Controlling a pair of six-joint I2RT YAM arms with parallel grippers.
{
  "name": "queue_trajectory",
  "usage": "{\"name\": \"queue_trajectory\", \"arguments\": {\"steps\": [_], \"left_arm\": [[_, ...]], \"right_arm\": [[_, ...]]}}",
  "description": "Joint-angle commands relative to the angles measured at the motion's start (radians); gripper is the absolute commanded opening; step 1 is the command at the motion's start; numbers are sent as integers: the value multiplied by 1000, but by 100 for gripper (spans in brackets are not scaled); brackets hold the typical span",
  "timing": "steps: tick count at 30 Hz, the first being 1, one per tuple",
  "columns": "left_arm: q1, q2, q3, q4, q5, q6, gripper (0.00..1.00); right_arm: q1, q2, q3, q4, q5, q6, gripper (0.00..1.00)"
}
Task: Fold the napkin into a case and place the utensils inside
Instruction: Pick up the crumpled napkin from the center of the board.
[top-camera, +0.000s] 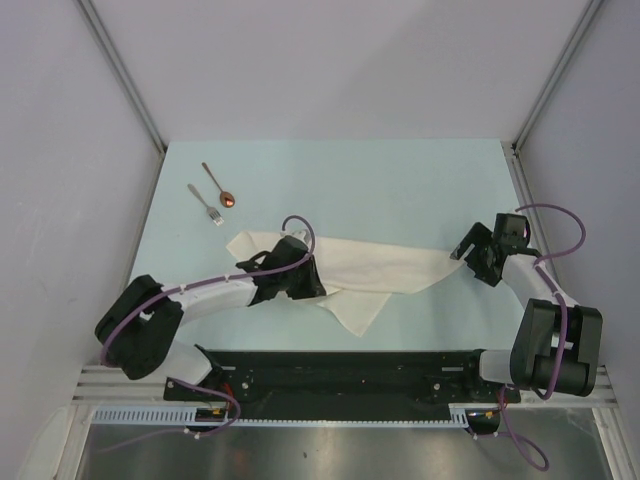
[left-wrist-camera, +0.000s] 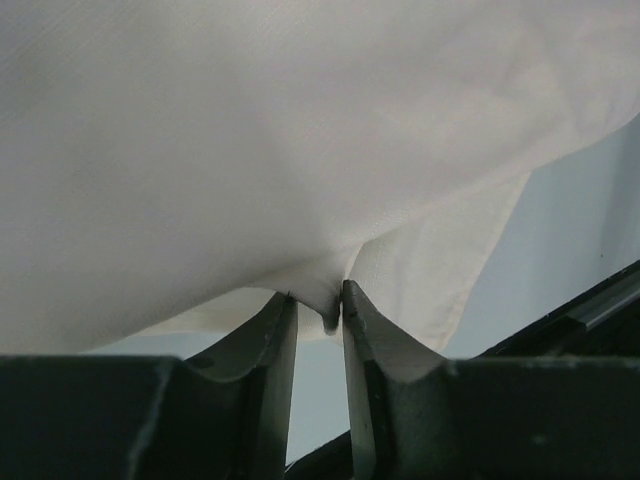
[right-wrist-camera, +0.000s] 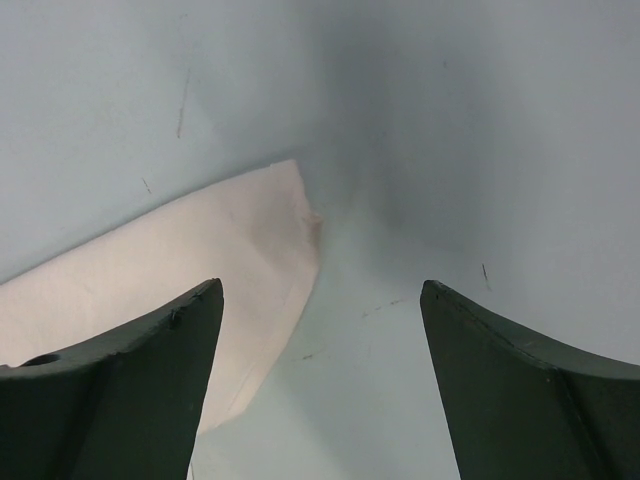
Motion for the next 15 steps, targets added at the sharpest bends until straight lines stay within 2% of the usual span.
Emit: {"name": "queue_trajectory", "arguments": {"steps": [1, 7, 11, 15], "left_arm": [[23, 42, 64, 17, -14, 7, 29], [27, 47, 39, 73, 16, -2, 30], [27, 30, 22, 93, 26, -5, 16], [26, 9, 22, 84, 49, -2, 8]], "right_arm": [[-7, 1, 3, 22, -8, -23, 85], [-7, 6, -3, 29, -3, -29, 85], [-15, 32, -8, 37, 12, -24, 84], [-54, 36, -17, 59, -9, -27, 82]]}}
